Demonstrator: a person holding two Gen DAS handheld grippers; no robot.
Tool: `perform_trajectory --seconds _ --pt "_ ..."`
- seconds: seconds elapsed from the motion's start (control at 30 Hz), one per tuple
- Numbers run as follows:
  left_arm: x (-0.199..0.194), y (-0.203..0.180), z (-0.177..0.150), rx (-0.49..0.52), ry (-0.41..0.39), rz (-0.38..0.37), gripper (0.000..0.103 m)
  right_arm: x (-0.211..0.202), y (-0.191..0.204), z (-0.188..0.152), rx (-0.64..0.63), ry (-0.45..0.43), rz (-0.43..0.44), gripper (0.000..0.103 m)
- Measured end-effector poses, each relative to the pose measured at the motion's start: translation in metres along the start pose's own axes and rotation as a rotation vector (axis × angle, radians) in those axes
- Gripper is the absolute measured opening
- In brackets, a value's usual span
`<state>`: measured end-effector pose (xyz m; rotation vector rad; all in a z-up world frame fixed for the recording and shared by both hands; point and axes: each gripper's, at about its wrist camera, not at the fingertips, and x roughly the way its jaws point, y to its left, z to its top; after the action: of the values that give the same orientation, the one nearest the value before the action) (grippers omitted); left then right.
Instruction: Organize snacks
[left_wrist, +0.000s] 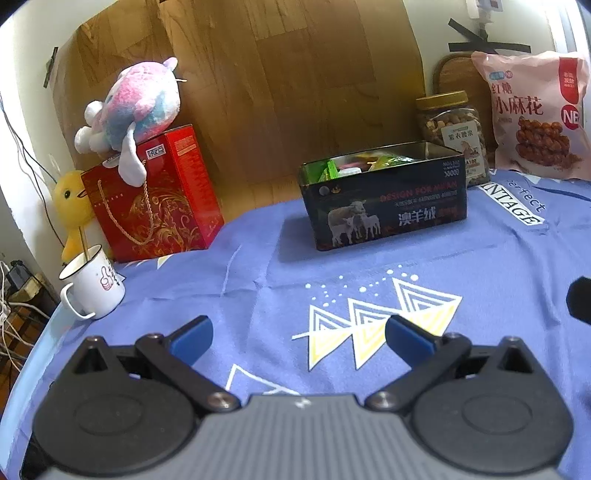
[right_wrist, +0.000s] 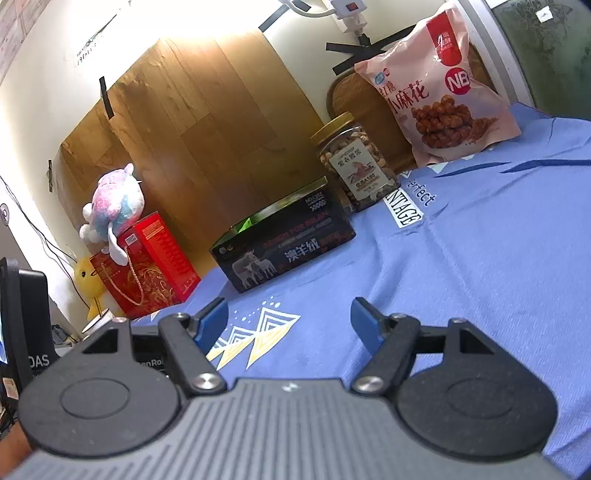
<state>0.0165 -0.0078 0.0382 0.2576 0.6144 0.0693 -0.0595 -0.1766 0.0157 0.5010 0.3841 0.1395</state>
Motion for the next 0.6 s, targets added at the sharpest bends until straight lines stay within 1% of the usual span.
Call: perform_trajectory --seconds 0.2,0.33,0.6 --pt "-0.0008 -0.0015 0.0008 0.013 -0.005 0.02 0.103 -0.0008 0.0 0.0007 0.001 0.001 0.007 0.075" --pt "-0.0028 -0.0041 0.0016 0.029 -0.017 0.047 0.103 -0.0011 0.0006 0.0 0.007 0.002 0.005 0.075" --pt "-0.003 -0.0027 0.003 0.031 -0.021 0.049 0.103 -0.0016 0.0006 -0.0011 0.018 0.003 0.006 0.075"
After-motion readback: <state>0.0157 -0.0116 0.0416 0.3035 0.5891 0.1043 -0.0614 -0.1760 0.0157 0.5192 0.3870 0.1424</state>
